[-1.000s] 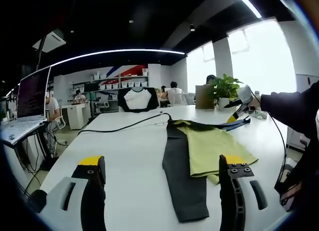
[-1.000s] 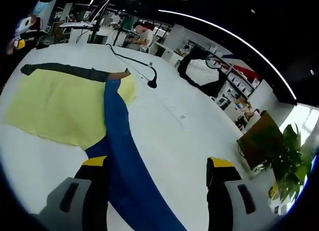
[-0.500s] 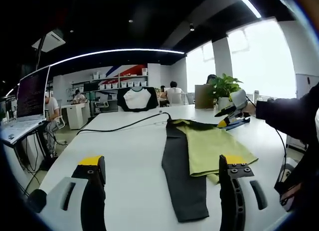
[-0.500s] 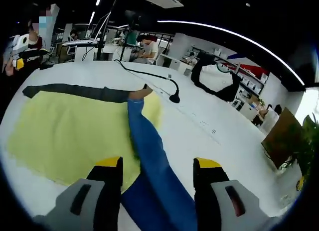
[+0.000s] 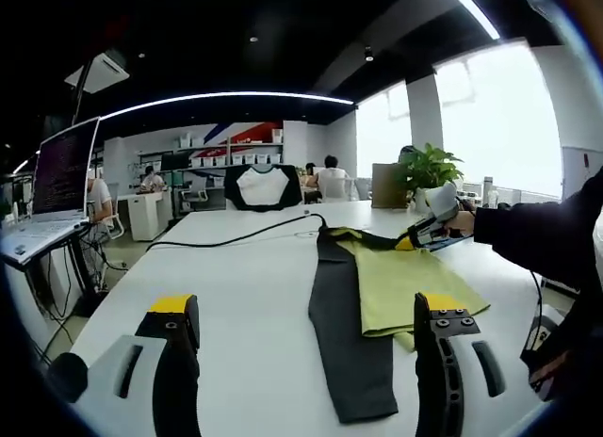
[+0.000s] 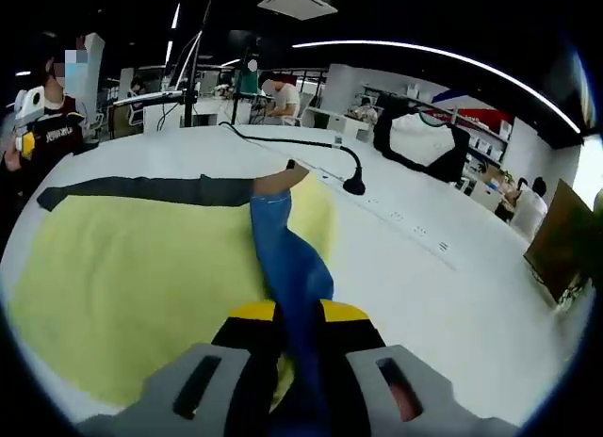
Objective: Fold the garment on the visible template until the final outline fits inside the template.
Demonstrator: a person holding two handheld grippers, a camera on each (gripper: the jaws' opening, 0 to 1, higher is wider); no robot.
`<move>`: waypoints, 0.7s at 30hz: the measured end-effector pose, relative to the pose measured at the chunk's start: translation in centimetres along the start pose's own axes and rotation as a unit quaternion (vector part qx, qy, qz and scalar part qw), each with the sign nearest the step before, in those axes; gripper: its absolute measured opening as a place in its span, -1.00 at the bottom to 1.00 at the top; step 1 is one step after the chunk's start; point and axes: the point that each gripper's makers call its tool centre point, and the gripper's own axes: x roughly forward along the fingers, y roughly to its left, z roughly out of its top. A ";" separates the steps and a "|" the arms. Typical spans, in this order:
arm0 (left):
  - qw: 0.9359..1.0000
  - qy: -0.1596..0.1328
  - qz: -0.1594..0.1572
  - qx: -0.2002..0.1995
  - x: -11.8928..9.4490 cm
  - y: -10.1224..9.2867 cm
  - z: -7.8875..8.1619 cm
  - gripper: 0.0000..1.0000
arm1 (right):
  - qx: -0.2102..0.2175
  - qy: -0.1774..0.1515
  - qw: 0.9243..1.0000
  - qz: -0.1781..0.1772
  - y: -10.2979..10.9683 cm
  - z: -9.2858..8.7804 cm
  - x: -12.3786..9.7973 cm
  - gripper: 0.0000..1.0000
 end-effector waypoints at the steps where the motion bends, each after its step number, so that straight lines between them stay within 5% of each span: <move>1: 1.000 -0.002 0.003 -0.002 0.0 0.1 0.1 0.99 | -0.013 -0.002 1.000 0.001 -0.1 0.1 -0.1 -0.95; 12: 1.000 0.002 0.003 -0.004 0.1 0.2 -0.1 0.99 | -0.041 -0.015 0.999 0.001 -0.4 0.8 -0.3 -1.00; 21: 1.000 0.007 0.001 -0.006 0.2 0.1 -0.3 0.99 | -0.014 -0.001 1.000 0.013 -1.2 1.5 -0.5 -1.00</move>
